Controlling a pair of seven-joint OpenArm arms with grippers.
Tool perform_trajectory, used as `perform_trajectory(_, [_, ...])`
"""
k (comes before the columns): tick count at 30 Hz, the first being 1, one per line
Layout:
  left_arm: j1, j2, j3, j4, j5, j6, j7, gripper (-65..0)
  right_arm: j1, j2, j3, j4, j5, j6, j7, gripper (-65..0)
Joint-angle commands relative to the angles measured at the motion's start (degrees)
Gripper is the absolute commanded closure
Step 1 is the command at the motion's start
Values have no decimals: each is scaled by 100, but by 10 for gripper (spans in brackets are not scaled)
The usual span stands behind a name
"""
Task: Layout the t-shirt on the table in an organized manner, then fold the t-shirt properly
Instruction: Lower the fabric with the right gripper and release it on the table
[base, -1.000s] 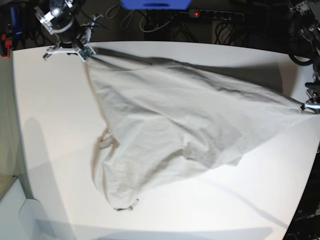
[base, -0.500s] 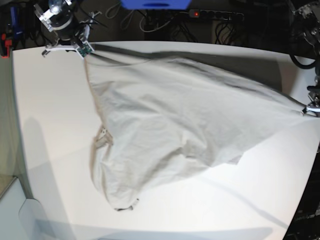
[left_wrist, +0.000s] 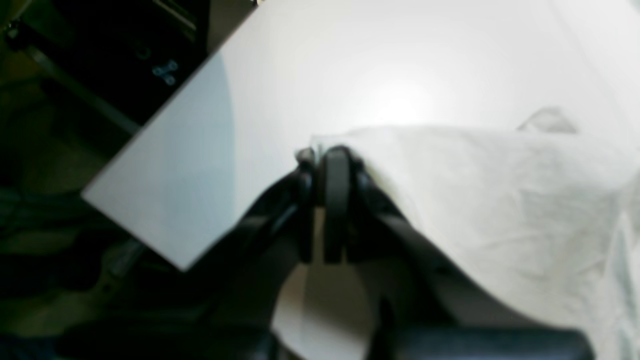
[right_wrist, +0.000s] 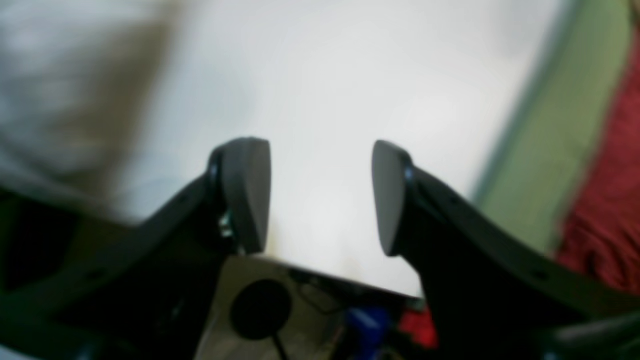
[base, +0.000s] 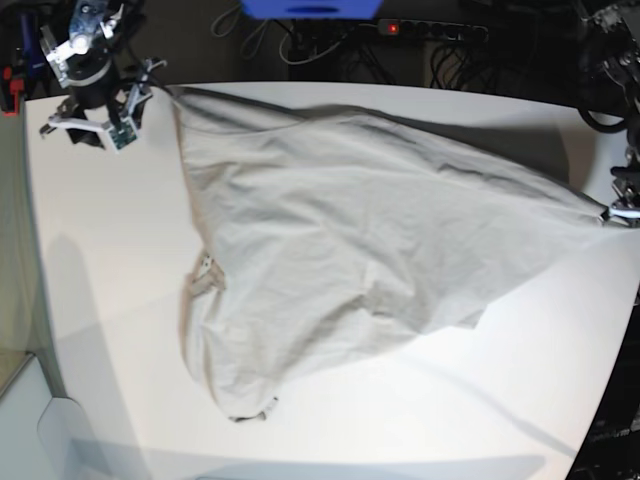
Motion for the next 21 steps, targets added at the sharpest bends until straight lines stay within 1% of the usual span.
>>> perform_trajectory(1, [-31, 10, -56, 113, 4, 27, -86, -5, 157, 12, 116, 84, 41, -49, 118, -344])
perform_trajectory(4, [-4, 177, -56, 78, 40, 27, -68, -5, 641, 3, 222, 84, 41, -49, 91, -347])
perform_trajectory(6, [128, 203, -30, 69, 40, 27, -68, -5, 913, -58, 178, 84, 41, -49, -102, -347])
perform_trajectory(11, [216, 362, -12, 69, 40, 27, -59, -13, 1573, -269, -218, 84, 41, -49, -647, -347])
perform_trajectory(12, [216, 388, -38, 60, 40, 27, 2, -26, 1660, -304, -332, 84, 41, -49, -761, -347])
perform_trajectory(13, [233, 397, -56, 60, 40, 27, 134, -49, 1731, -304, -464, 84, 41, -49, -876, -347])
perform_trajectory(17, [207, 397, -30, 60, 40, 27, 679, -185, 1907, -304, -991, 84, 32, -49, -1192, -346])
perform_trajectory(21, [224, 414, -56, 69, -4, 27, 855, -299, 1986, -304, -1396, 84, 32, -49, -1254, -345])
